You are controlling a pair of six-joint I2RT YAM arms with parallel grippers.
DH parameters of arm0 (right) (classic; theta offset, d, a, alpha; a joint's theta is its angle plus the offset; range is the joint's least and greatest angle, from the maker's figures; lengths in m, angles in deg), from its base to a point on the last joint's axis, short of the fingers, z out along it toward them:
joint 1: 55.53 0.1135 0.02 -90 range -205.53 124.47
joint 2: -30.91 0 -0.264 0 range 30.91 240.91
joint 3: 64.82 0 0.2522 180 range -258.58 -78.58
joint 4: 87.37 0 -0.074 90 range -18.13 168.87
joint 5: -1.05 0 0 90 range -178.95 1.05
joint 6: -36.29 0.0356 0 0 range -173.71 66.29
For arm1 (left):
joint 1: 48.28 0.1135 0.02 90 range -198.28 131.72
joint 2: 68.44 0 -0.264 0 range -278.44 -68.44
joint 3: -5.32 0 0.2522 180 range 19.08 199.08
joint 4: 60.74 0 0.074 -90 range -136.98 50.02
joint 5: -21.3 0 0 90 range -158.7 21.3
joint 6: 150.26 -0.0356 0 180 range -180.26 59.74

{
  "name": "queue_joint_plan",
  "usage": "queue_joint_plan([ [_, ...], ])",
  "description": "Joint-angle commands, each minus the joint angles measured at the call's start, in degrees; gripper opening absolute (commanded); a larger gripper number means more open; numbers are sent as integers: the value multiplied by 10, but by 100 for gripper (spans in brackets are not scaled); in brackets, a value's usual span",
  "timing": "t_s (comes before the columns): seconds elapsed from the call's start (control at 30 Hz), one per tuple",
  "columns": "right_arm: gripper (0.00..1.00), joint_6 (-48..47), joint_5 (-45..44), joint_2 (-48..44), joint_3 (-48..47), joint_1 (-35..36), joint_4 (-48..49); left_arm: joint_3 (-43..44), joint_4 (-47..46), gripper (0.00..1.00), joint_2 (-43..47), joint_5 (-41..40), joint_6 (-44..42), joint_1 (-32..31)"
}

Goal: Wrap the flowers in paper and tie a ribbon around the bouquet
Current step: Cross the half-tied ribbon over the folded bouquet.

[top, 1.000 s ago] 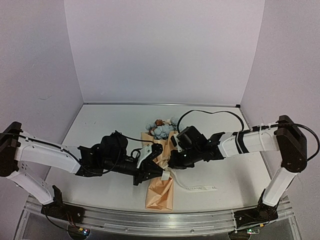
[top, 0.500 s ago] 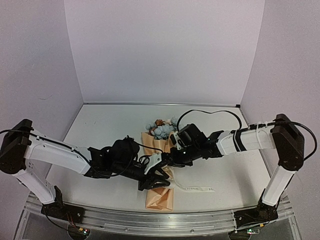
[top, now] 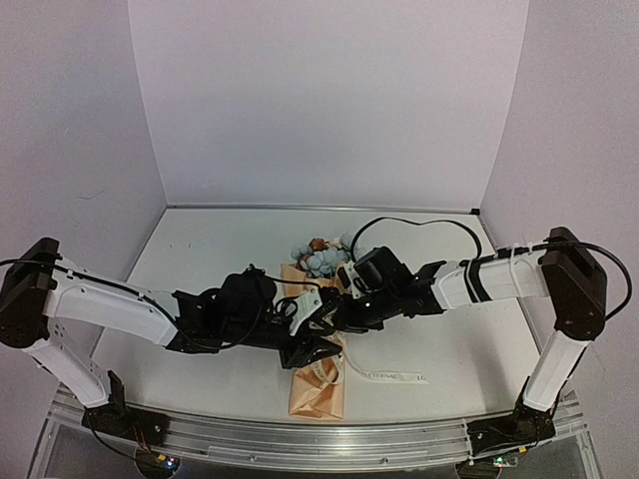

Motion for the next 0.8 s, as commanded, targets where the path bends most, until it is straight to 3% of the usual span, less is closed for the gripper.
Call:
queue_joint_plan([
  [0.0, 0, -12, 6, 9, -2, -2, 15, 3, -28, 46, 54, -128, 35, 18],
  [0.13, 0, -20, 5, 6, 1, -2, 18, 21, 21, 38, 35, -118, 64, 64],
  [0.23, 0, -26, 2, 3, 6, -2, 21, 42, 58, 34, 8, -65, 76, 94],
  [0.43, 0, -27, 5, 3, 11, -3, 34, 83, 102, 38, -42, -8, 62, 100],
  [0.77, 0, -29, -2, -1, 31, -2, 78, 118, 139, 38, -84, -62, 62, 100],
])
